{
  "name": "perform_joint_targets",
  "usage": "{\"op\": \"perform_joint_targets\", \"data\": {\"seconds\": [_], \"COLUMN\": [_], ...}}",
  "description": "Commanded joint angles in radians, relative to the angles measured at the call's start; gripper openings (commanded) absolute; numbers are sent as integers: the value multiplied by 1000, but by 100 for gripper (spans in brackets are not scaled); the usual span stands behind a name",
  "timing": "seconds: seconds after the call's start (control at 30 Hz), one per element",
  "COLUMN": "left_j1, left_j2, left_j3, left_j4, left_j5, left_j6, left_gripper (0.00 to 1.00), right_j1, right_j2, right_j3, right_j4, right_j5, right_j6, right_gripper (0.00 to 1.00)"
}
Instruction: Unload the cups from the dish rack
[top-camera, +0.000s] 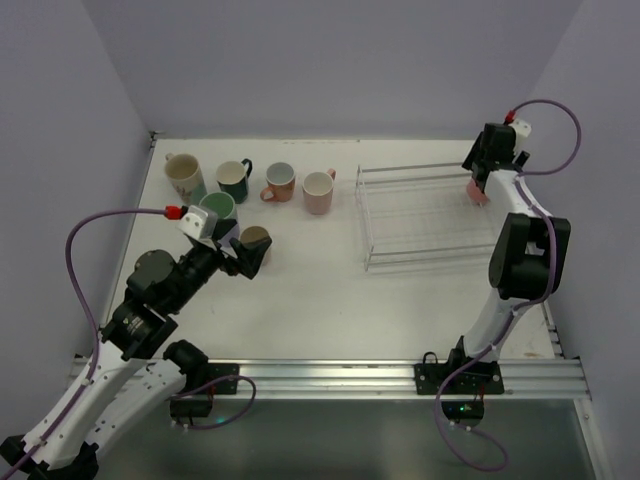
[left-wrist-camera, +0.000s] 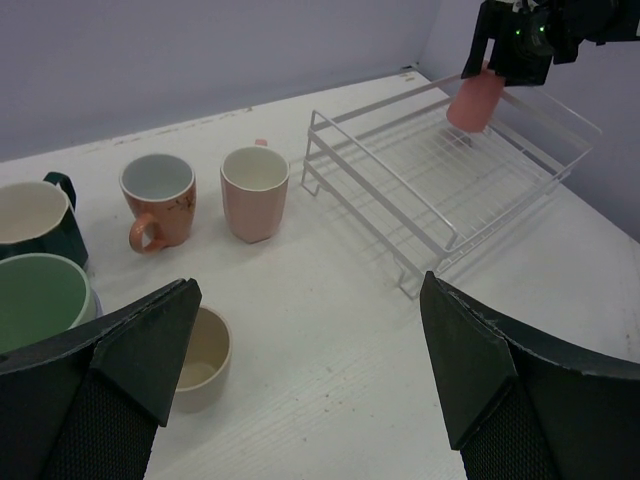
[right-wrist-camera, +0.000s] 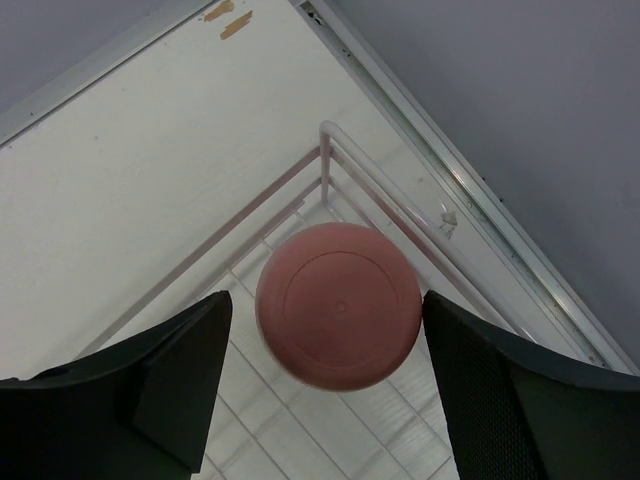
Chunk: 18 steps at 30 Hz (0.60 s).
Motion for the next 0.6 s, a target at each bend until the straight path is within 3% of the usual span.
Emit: {"op": "perform_joint_targets", "data": {"seconds": [0.0, 0.1, 0.13, 0.2, 0.3, 0.57], "left_j1": [-6, -6, -6, -6, -5, -5], "left_j2": [2, 2, 3, 6, 12, 52], "left_j3": [-1, -1, -1, -1, 1, 10], "left_j4": [42, 44, 42, 45, 47, 64], "left_j5": [-39, -46, -47, -47, -43, -39], "left_j6": [18, 21, 21, 21, 21, 8], "left_gripper": [100, 100, 100, 100, 100, 100], "right_j1": [-6, -6, -6, -5, -2, 50], "right_j2": [28, 23, 16, -6, -84, -395], "right_j3": [72, 69, 63, 25, -47, -262], "right_j4": [-16, -6, 2, 39, 83, 210], "right_j5": [-5, -19, -20, -29, -57, -218], "right_j6": [-17, -22, -22, -23, 3, 124], "right_gripper": [78, 65, 53, 42, 36, 31]}}
